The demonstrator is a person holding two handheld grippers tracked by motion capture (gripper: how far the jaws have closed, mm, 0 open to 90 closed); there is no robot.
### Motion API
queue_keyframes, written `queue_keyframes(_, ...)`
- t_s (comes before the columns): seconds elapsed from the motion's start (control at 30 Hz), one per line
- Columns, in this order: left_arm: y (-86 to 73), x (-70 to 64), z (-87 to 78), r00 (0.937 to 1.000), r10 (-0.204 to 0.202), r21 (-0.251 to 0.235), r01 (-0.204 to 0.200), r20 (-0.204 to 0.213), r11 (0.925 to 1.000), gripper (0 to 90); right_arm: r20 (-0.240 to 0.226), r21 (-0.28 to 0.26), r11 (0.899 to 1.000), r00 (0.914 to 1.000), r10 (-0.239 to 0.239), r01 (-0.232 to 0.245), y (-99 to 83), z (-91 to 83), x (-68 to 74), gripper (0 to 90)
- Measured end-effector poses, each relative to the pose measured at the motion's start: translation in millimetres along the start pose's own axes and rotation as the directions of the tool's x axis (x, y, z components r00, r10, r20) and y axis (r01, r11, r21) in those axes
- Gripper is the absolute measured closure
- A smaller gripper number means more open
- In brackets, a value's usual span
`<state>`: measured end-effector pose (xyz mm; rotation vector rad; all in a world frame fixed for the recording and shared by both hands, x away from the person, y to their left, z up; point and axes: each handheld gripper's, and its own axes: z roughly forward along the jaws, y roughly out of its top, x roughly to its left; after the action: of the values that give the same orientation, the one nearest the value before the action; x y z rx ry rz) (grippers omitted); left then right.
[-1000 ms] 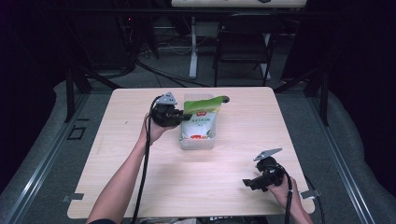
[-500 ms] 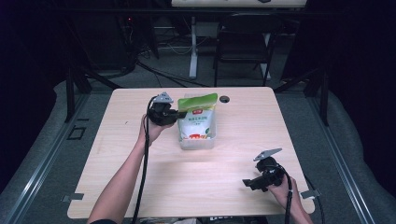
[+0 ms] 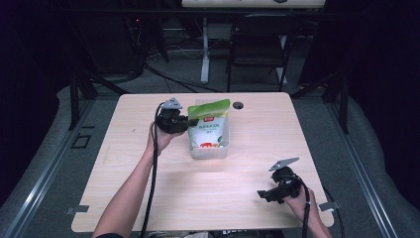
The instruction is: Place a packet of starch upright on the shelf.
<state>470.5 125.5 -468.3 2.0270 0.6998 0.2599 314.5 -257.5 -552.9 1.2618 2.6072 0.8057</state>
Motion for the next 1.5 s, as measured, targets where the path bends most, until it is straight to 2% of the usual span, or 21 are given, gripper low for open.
queue_keyframes(0.03,0.3,0.0,-0.1,1.0000,0.003,0.005,-0.003,0.001,1.0000,69.2,-0.003,0.001,1.000,1.0000,0.000,0.000,0.0,-0.2,-0.4,13.3)
queue_keyframes(0.07,0.8,-0.5,0.0,1.0000,0.001,0.016,-0.001,-0.005,0.9999,64.0,-0.001,-0.006,1.000,1.0000,0.006,-0.006,-0.1,0.1,0.0,13.4)
queue_keyframes(0.1,1.1,-1.1,0.1,0.9998,0.001,0.021,-0.001,-0.018,0.9998,54.0,-0.001,-0.006,1.000,1.0000,0.006,-0.006,0.0,0.1,0.0,13.4)
queue_keyframes(0.13,1.4,-1.7,0.1,0.9995,-0.001,0.021,0.002,-0.031,0.9998,50.1,-0.005,-0.008,1.000,1.0000,0.008,-0.008,0.1,0.2,0.2,13.3)
queue_keyframes(0.17,1.8,-1.7,-0.5,0.9994,-0.004,0.018,0.004,-0.033,0.9998,50.1,-0.005,-0.008,1.000,1.0000,0.008,-0.008,0.1,0.2,0.2,13.3)
queue_keyframes(0.23,2.6,-2.5,-1.8,0.9982,-0.009,0.009,0.009,-0.059,0.9999,40.3,-0.001,-0.004,1.000,1.0000,0.006,-0.006,0.4,0.4,0.4,13.3)
queue_keyframes(0.27,3.4,-2.8,-3.2,0.9982,-0.015,0.011,0.015,-0.059,0.9998,40.3,-0.001,-0.004,1.000,1.0000,0.006,-0.006,0.4,0.4,0.4,13.3)
queue_keyframes(0.3,3.8,-3.1,-4.2,0.9978,-0.014,0.007,0.015,-0.065,0.9999,33.9,-0.005,-0.021,1.000,0.9998,0.019,-0.020,-0.2,1.6,0.9,13.3)
queue_keyframes(0.33,4.5,-3.9,-6.2,0.9975,-0.014,0.012,0.015,-0.069,0.9998,33.9,-0.005,-0.021,1.000,0.9998,0.019,-0.020,-0.2,1.6,0.9,13.3)
queue_keyframes(0.37,5.2,-4.4,-7.7,0.9976,-0.010,0.014,0.011,-0.068,0.9998,30.3,-0.007,0.001,1.000,1.0000,0.000,0.000,0.6,0.1,-0.5,13.3)
queue_keyframes(0.4,6.9,-6.9,-10.5,0.9970,-0.006,0.016,0.007,-0.077,0.9999,23.9,-0.003,-0.007,1.000,1.0000,0.009,-0.009,0.1,0.6,0.1,13.3)
queue_keyframes(0.43,6.9,-6.9,-10.5,0.9970,-0.006,0.016,0.007,-0.077,0.9999,21.6,-0.003,-0.007,1.000,1.0000,0.009,-0.009,0.1,0.6,0.1,13.3)
queue_keyframes(0.8,14.8,-19.5,-36.0,0.9937,0.005,0.050,0.001,-0.112,0.9987,13.8,-0.001,0.002,1.000,1.0000,-0.002,0.002,0.0,-0.5,0.0,13.4)
queue_keyframes(0.97,16.1,-29.6,-53.7,0.9887,0.024,0.070,-0.014,-0.148,0.9974,11.6,0.000,0.000,1.000,1.0000,-0.001,0.001,0.0,-0.5,0.0,13.4)
queue_keyframes(1.0,15.5,-33.5,-61.4,0.9873,0.031,0.075,-0.019,-0.156,0.9970,10.6,-0.001,0.000,1.000,1.0000,-0.001,0.001,0.2,-0.5,0.3,13.4)
queue_keyframes(1.03,15.5,-33.5,-61.4,0.9873,0.031,0.075,-0.019,-0.156,0.9970,10.2,-0.001,0.000,1.000,1.0000,-0.001,0.001,0.2,-0.5,0.3,13.4)
queue_keyframes(1.27,4.3,-48.9,-89.4,0.9776,0.060,0.099,-0.041,-0.202,0.9943,9.0,0.004,-0.007,1.000,1.0000,0.002,-0.002,0.1,-0.7,0.7,13.3)
queue_keyframes(1.43,-10.8,-58.5,-108.8,0.9710,0.064,0.130,-0.034,-0.231,0.9909,8.7,0.001,-0.009,1.000,1.0000,0.005,-0.005,0.3,0.0,1.4,13.3)
queue_keyframes(1.5,-17.9,-62.3,-115.3,0.9704,0.067,0.142,-0.035,-0.232,0.9892,8.3,-0.003,-0.006,1.000,1.0000,0.003,-0.003,0.4,0.1,1.6,13.3)
